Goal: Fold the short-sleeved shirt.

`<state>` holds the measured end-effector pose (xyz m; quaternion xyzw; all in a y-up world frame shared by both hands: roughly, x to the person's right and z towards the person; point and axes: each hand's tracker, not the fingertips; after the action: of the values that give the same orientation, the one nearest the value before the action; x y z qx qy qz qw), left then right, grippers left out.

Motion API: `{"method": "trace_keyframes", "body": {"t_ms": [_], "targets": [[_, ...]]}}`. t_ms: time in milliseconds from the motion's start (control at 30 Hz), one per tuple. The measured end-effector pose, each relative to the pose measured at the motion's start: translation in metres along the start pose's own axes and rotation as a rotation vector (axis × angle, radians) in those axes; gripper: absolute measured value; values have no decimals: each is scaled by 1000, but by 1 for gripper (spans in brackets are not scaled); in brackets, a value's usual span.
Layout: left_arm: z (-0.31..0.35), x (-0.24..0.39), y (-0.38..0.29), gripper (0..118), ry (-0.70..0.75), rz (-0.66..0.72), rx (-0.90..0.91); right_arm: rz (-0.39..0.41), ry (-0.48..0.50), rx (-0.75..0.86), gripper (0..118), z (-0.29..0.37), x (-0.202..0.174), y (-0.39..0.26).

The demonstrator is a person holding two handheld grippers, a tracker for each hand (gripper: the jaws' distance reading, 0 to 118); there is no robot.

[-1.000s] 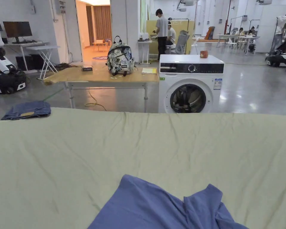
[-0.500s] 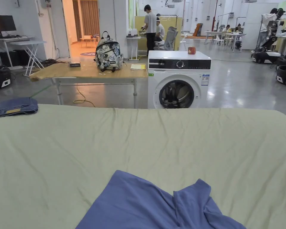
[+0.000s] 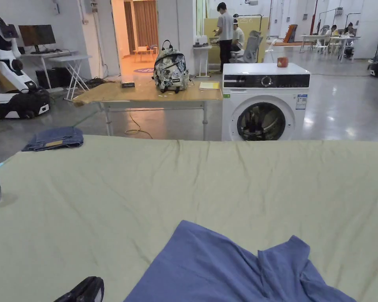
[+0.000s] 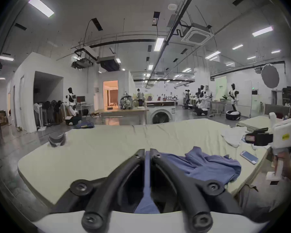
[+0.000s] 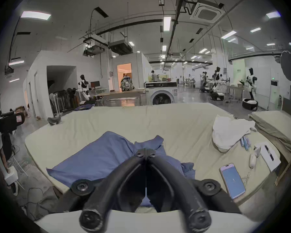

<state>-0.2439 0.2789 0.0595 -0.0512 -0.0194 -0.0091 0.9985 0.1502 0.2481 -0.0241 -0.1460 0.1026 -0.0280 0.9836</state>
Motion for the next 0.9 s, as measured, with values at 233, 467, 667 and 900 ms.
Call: {"method": "trace_keyframes", "body": {"t_ms": [233,467,667,900], "targets": [[3,-15,-5,0,-20,122,-51,15,11,2,0,4,-10,4],[-11,-81,-52,19,64,366,-360,29,39,-26,0,9,-10,1],[-36,-105,-129,54,96,406,-500,-25,57,-82,0,1,-2,-9],[-75,-104,-178,53,143,405,-648,-22,37,-111,0,2,1,-11]]}}
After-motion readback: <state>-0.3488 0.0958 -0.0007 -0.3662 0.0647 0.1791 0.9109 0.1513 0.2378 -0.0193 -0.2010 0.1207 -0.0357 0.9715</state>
